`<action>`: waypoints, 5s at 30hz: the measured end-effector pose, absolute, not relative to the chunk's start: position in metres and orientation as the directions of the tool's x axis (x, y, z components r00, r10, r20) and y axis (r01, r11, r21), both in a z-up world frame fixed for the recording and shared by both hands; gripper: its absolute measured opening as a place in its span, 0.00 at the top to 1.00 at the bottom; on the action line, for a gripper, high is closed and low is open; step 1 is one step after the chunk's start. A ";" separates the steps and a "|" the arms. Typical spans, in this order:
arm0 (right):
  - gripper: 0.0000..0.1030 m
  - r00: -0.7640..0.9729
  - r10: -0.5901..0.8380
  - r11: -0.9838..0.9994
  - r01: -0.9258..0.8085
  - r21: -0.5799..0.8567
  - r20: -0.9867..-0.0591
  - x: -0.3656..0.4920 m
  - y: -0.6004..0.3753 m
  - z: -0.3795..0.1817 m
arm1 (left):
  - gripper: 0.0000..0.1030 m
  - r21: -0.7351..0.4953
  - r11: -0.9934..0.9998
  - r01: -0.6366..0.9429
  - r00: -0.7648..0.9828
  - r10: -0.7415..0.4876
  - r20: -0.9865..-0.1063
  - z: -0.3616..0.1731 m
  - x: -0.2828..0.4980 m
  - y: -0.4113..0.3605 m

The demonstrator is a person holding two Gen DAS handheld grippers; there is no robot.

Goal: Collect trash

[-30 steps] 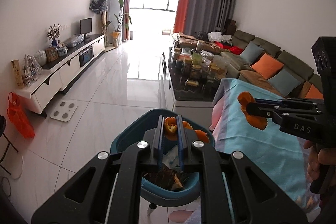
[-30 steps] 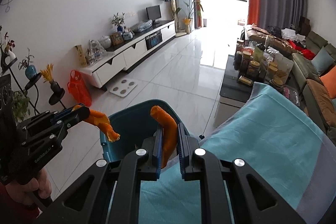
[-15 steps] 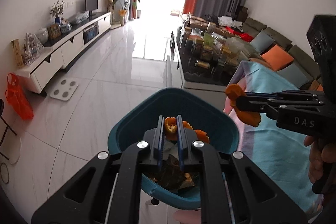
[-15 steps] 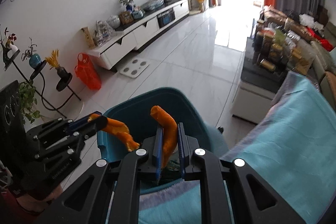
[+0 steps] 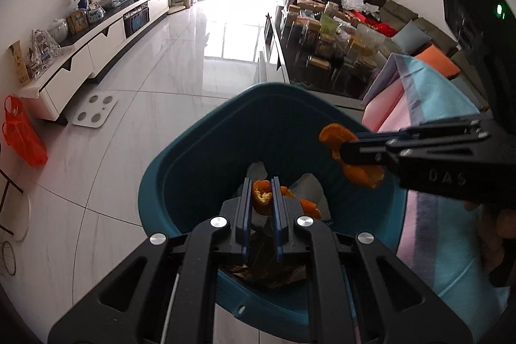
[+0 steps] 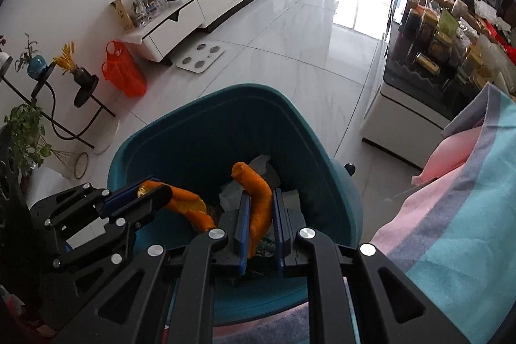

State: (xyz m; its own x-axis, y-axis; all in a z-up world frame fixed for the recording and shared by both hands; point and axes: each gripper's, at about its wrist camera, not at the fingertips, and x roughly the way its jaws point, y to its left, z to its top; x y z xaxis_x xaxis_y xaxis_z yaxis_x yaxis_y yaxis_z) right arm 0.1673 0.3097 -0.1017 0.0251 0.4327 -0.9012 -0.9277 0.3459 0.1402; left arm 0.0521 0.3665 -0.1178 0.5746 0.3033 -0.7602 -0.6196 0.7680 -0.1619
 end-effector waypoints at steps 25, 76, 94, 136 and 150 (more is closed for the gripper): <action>0.54 0.083 0.497 0.368 -0.921 0.124 -0.864 0.171 0.294 -0.067 | 0.06 -0.111 0.723 -0.682 0.574 0.435 -0.694 -0.091 0.034 0.365; 0.06 0.804 0.446 0.878 -0.478 0.020 -0.392 0.121 -0.104 0.033 | 0.05 -0.055 0.970 -0.239 0.915 0.205 -0.347 0.052 0.035 0.104; 0.06 0.923 0.279 0.958 -0.286 0.013 -0.265 0.063 -0.162 0.030 | 0.05 -0.046 0.991 -0.123 0.949 0.104 -0.296 0.037 0.030 0.055; 0.06 0.974 0.162 0.987 -0.160 0.026 -0.161 0.013 -0.180 0.006 | 0.05 0.016 0.991 -0.133 0.985 0.134 -0.106 0.033 -0.013 0.023; 0.06 0.975 0.152 0.988 -0.152 0.018 -0.164 0.014 -0.178 0.007 | 0.05 0.012 0.990 -0.138 0.984 0.138 -0.116 0.032 -0.013 0.026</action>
